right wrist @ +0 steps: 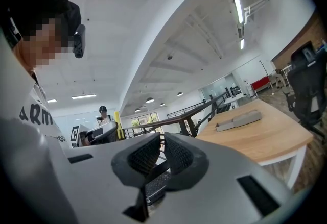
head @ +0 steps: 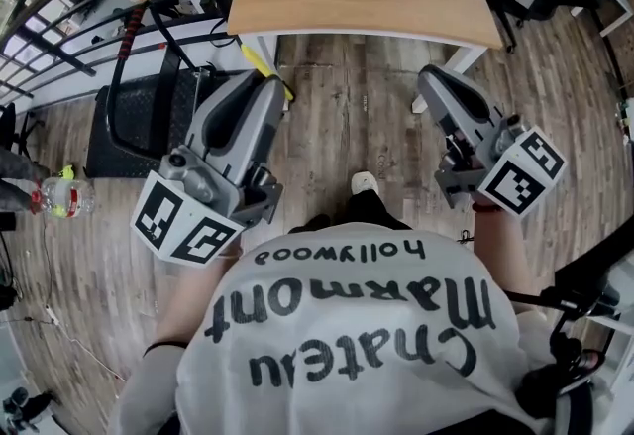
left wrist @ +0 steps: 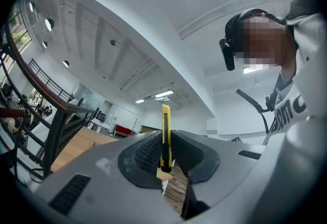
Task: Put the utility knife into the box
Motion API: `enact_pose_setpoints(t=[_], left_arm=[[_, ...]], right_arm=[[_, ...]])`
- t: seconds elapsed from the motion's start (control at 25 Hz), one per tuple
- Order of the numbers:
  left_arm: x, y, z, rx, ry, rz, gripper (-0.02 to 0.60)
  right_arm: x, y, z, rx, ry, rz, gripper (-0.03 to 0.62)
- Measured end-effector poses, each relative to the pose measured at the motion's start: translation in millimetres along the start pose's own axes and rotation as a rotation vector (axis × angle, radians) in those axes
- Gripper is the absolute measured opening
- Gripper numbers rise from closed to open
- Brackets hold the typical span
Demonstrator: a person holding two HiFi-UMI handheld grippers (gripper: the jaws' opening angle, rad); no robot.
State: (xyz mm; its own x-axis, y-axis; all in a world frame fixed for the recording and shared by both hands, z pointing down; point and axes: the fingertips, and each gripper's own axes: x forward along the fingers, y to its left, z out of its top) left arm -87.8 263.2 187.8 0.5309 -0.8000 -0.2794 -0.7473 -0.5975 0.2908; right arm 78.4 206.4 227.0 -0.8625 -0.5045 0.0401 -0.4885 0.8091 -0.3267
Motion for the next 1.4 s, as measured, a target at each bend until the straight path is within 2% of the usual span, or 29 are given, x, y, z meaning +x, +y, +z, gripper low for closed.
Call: enact_pose_setpoints(t=[0.2, 0.52, 0.8, 1.12, 1.4], left_arm=[[31.5, 12.5, -3.5, -0.012, 0.015, 0.014, 0.051], [68.6, 7.7, -28.5, 0.005, 0.014, 0.007, 0.051], [109.1, 30.2, -28.1, -0.01, 0.026, 0.047, 0.051], [110.9, 28.9, -37.7, 0.017, -0.017, 0.067, 0.051], [143.6, 35.0, -37.1, 0.027, -0.021, 0.104, 0.051]], right_arm=[[12.8, -29.5, 11.5, 0.016, 0.015, 0.009, 0.026], [6.2, -77.3, 8.2, 0.02, 0.025, 0.022, 0.026], [31.5, -110.7, 25.8, 0.039, 0.059, 0.063, 0.026], [31.3, -120.0, 18.0, 0.017, 0.06, 0.104, 0.026], [38.4, -149.8, 35.8, 0.016, 0.073, 0.137, 0.026]])
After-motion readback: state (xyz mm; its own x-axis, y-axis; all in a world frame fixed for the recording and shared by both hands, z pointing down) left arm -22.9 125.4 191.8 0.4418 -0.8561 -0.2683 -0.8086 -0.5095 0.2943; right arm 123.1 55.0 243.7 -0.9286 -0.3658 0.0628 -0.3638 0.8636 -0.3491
